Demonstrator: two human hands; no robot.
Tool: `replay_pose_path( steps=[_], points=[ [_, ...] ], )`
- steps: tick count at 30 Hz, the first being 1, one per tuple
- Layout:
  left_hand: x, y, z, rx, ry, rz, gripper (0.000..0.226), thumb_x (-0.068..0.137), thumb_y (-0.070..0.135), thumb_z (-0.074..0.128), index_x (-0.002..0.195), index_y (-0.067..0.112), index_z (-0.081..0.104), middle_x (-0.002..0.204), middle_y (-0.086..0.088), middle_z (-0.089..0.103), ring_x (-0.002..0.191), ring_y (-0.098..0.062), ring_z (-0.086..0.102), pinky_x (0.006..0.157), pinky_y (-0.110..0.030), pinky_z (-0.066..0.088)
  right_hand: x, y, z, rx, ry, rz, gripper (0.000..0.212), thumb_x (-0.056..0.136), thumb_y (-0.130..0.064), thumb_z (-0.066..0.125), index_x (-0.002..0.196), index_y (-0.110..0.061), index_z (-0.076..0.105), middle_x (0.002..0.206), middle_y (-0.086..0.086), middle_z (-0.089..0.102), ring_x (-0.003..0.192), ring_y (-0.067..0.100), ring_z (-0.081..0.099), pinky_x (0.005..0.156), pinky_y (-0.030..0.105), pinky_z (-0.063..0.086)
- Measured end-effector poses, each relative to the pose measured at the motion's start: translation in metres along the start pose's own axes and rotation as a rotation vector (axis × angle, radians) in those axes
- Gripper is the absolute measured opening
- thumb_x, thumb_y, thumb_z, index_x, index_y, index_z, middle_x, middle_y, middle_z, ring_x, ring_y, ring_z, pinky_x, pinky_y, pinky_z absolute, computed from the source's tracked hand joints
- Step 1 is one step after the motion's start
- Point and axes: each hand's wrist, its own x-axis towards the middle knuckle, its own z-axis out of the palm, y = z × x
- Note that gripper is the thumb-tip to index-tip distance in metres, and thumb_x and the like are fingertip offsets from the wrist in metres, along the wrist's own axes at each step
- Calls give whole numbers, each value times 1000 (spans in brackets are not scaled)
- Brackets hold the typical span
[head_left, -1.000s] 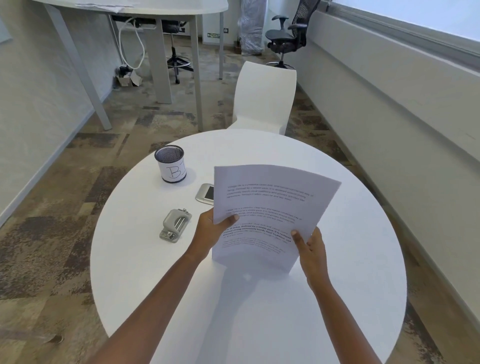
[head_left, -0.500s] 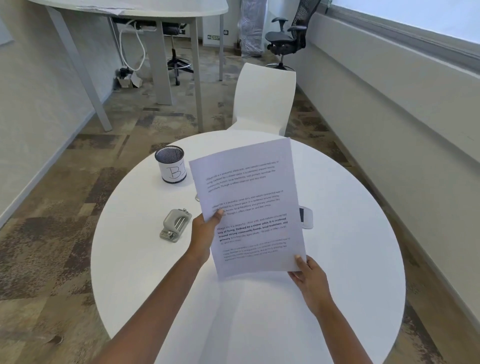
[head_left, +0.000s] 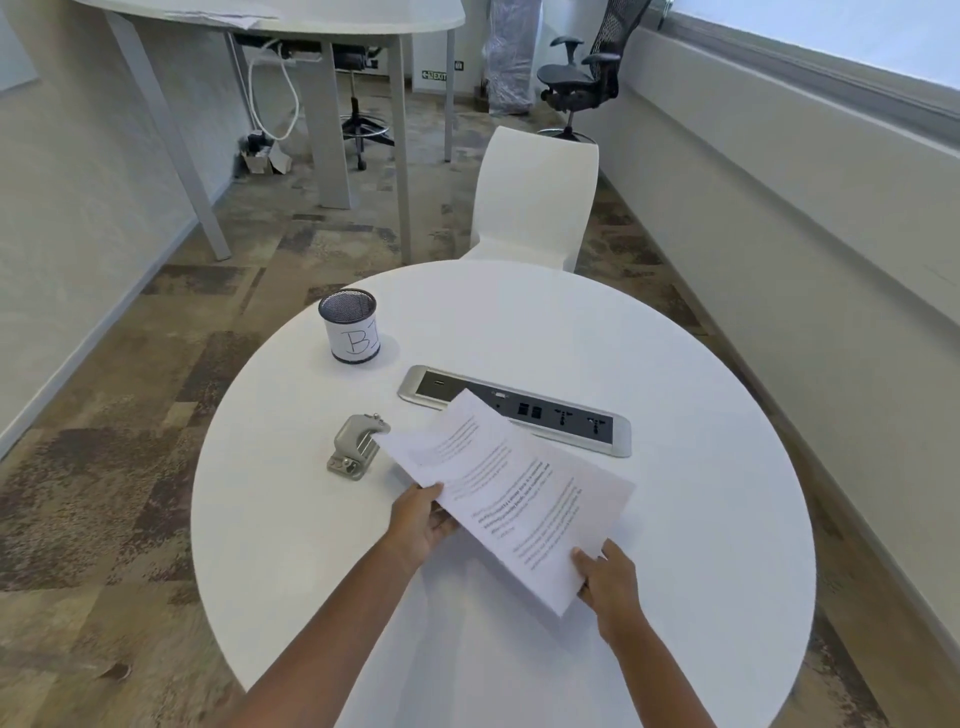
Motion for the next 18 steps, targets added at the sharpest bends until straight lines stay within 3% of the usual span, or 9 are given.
replay_pose_path(
  steps=[2,4,9,12,14,18],
  points=[
    [5,1,-14,9,47,-28,38,95,4,43,133,-2,41,85,-12,58,72,-22,55,47,-29,55,2,1,-10,-67,25,2,23,89,4,48,110,-6,54,102,13,60,90,30,57,78,41,50],
    [10,2,-31,19,93,-29,39,95,4,44,133,-4,41,82,-10,56,70,-22,54,54,-35,53,5,1,-24,-127,18,21,22,89,4,47,108,-3,54,102,16,61,88,30,57,83,46,50],
    [19,8,-59,192,171,47,24,91,-4,48,113,-10,56,108,-25,60,65,-22,49,60,-31,41,9,-2,-56,-235,-65,74,20,90,1,48,107,-6,55,111,20,62,93,31,59,94,51,46],
    [19,9,-60,422,113,57,15,90,-5,50,98,-4,63,83,-16,61,58,-20,54,54,-24,43,12,-7,-66,-330,-99,60,25,90,0,49,112,-8,56,112,26,63,97,36,61,98,54,44],
    [20,8,-57,573,48,86,15,89,-7,49,82,0,60,81,-12,58,58,-19,56,52,-22,42,12,-12,-64,-378,-107,19,27,90,0,50,114,-9,58,109,22,66,98,37,63,93,52,49],
    [25,12,-43,804,51,281,16,87,-7,49,88,3,61,88,-13,57,80,-22,50,72,-30,37,9,-26,-50,-417,-60,-190,27,89,1,48,110,-8,63,91,7,70,80,25,66,72,37,53]
  ],
)
